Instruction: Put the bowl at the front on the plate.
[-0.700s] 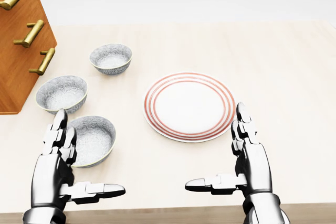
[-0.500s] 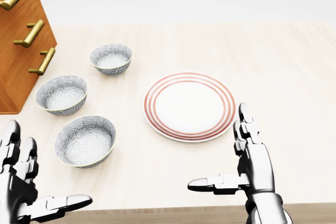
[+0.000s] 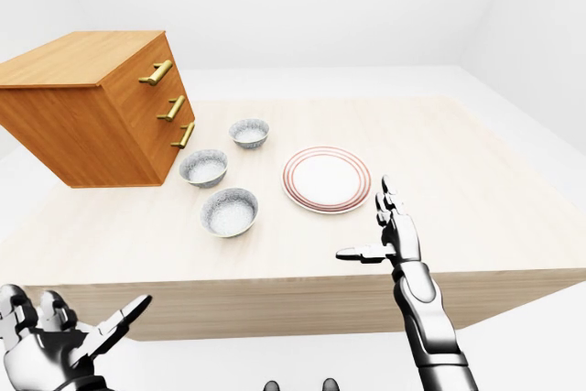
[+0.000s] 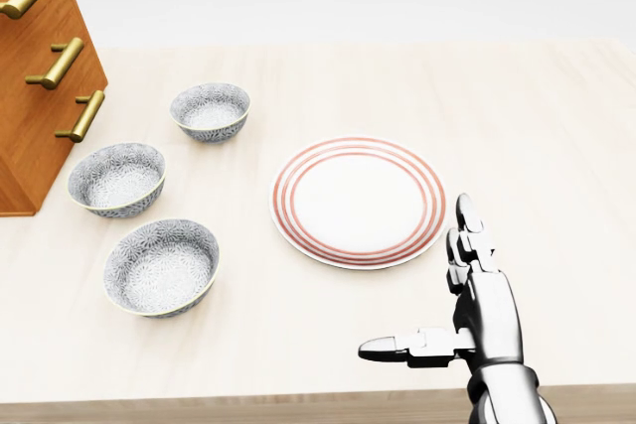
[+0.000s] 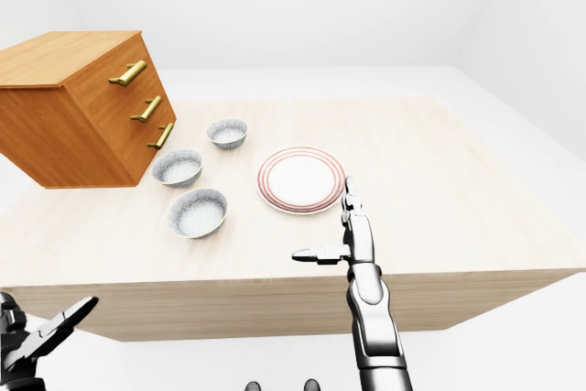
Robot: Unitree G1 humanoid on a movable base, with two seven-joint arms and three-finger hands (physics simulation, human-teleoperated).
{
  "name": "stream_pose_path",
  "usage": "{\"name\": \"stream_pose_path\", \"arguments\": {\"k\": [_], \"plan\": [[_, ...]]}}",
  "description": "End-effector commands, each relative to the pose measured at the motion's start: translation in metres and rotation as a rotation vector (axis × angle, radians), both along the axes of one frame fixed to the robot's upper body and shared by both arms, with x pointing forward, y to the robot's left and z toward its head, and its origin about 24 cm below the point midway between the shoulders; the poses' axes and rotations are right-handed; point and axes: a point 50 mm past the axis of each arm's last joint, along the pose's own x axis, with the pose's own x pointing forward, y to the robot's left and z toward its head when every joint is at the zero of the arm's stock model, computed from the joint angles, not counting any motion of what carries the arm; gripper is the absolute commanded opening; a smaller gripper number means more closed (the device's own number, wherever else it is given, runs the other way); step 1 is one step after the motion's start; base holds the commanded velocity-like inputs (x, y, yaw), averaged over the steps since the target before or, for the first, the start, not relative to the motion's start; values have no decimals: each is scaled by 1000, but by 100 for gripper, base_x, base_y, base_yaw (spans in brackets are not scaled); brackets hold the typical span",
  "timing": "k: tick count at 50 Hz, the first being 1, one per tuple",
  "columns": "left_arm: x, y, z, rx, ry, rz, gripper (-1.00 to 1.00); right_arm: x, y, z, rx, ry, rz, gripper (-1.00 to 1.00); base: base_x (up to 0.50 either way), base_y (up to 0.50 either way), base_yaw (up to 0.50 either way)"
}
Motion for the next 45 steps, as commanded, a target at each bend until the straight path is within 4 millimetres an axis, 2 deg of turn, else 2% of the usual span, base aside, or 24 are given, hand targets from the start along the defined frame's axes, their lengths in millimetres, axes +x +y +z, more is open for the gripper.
{"name": "stream_pose_path", "arguments": {"k": [1, 3, 7, 19, 45], "plan": [[-25, 35, -25, -181, 89, 294, 100, 1, 1, -1, -19, 7, -3, 100, 0, 0, 0], [-25, 37, -29, -160, 126, 305, 100, 1, 1, -1, -22, 8, -4, 100, 0, 0, 0], [-24, 43, -41, -110, 296, 478, 100, 0, 0, 0, -13, 8, -12, 100, 0, 0, 0], [-21, 47, -51, -188, 275, 479, 100, 1, 0, 0, -12, 10, -16, 100, 0, 0, 0], [-18, 45, -51, -167, 256, 477, 100, 2, 1, -2, -25, 39, -13, 100, 0, 0, 0]]}}
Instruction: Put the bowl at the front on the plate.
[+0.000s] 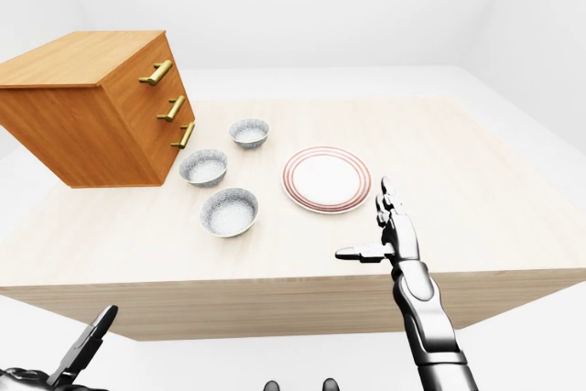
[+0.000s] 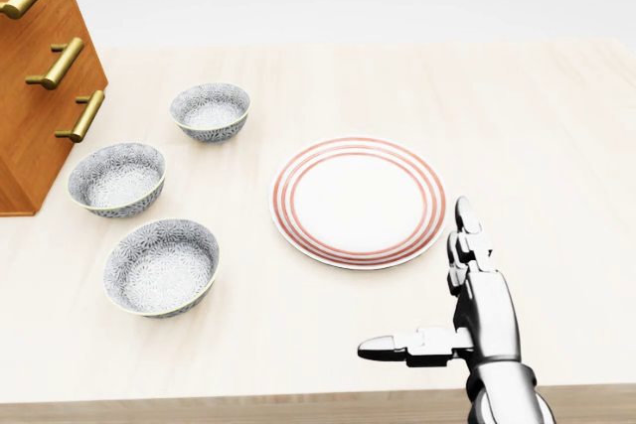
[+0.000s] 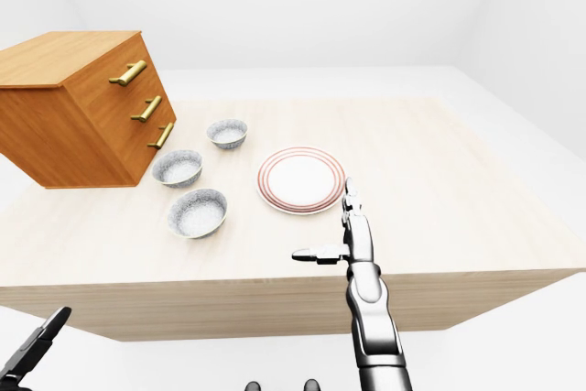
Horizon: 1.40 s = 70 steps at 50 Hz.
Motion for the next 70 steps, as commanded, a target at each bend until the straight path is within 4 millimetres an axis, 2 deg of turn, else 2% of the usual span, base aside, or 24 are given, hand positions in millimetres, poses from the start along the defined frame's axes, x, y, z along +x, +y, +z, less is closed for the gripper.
{"name": "stream_pose_path", "arguments": {"k": [1, 8, 55, 64, 66, 70], "plan": [[0, 0, -1, -1, 2, 7, 100, 0, 0, 0, -1, 3, 0, 100, 0, 0, 0], [0, 0, -1, -1, 2, 7, 100, 0, 0, 0, -1, 3, 0, 100, 0, 0, 0], [-1, -1, -1, 4, 2, -4, 100, 0, 0, 0, -8, -3, 2, 100, 49, 0, 0], [0, -1, 1, -19, 15, -6, 100, -6, 4, 11, -76, -36, 12, 100, 0, 0, 0], [2, 0, -1, -22, 18, -4, 100, -7, 2, 18, -68, -48, -23, 100, 0, 0, 0], [2, 0, 0, -23, 17, -8, 100, -8, 16, 60, -134, -228, 17, 100, 0, 0, 0]]}}
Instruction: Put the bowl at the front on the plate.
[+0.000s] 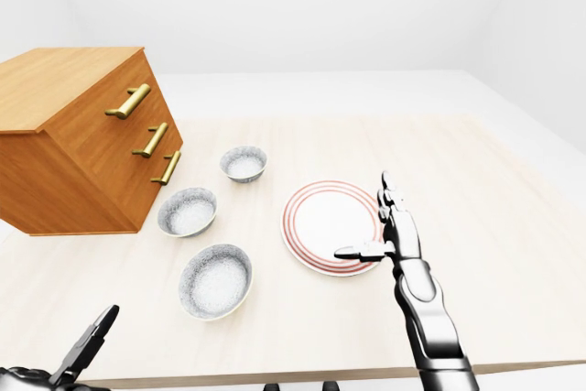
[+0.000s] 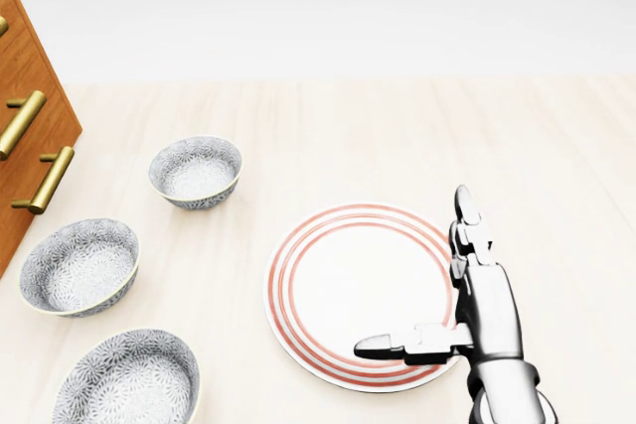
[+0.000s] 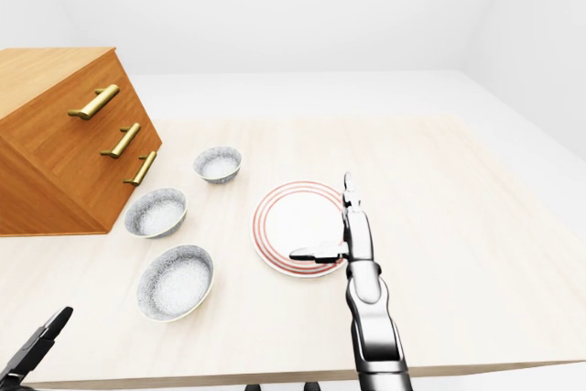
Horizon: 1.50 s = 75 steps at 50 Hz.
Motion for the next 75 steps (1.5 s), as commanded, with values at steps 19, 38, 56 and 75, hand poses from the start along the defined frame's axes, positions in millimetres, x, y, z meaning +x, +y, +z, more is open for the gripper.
{"name": "stream_pose_path", "arguments": {"k": [19, 38, 56, 75], "plan": [[2, 1, 0, -16, 22, 2, 100, -6, 104, 128, -903, -533, 400, 100, 0, 0, 0], [2, 1, 1, -3, 5, 12, 100, 0, 122, 93, -1291, -186, 394, 100, 0, 0, 0], [3, 1, -1, -1, 1, 7, 100, -11, 125, 94, -1452, -109, 373, 100, 0, 0, 0], [2, 1, 0, 5, 5, 8, 100, -14, 125, 91, -1439, -89, 380, 100, 0, 0, 0]]}}
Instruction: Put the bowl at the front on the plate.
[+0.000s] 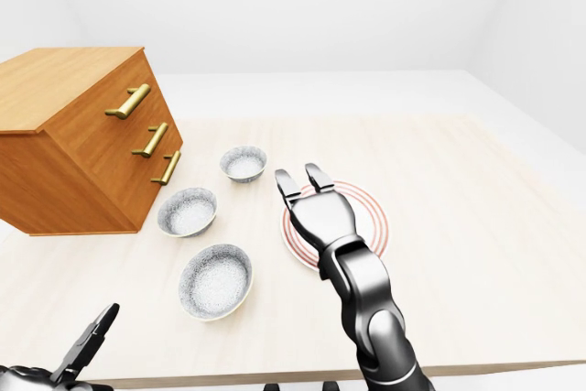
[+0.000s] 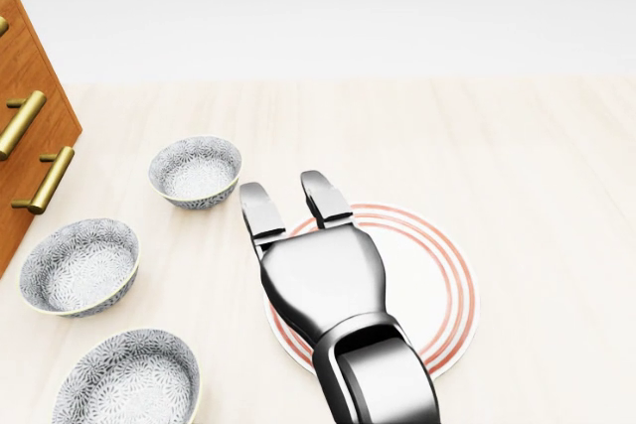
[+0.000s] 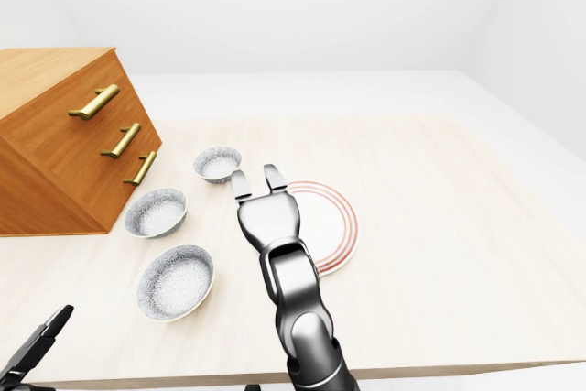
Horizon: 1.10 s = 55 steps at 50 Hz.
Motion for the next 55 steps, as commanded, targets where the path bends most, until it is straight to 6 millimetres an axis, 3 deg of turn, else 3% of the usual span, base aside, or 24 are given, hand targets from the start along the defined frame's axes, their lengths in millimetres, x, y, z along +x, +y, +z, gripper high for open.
{"name": "stream_pose_path", "arguments": {"k": [1, 14, 23, 31, 37, 55], "plan": [[0, 0, 0, 2, 1, 0, 100, -1, 0, 0, -13, -6, -12, 100, 0, 0, 0], [0, 0, 0, 2, 1, 0, 100, -1, 0, 0, -13, -7, -11, 100, 0, 0, 0], [0, -1, -1, 13, 3, -2, 100, -9, 19, -9, -46, 27, 57, 100, 0, 0, 0], [4, 1, -1, 0, 4, 7, 100, -20, 26, -7, -42, 13, 101, 100, 0, 0, 0], [5, 1, -2, -5, 7, 7, 100, -30, 42, -5, -46, 1, 160, 100, 0, 0, 0], [1, 0, 5, -21, 6, 10, 100, -45, 71, -28, -95, 93, 310, 100, 0, 0, 0]]}}
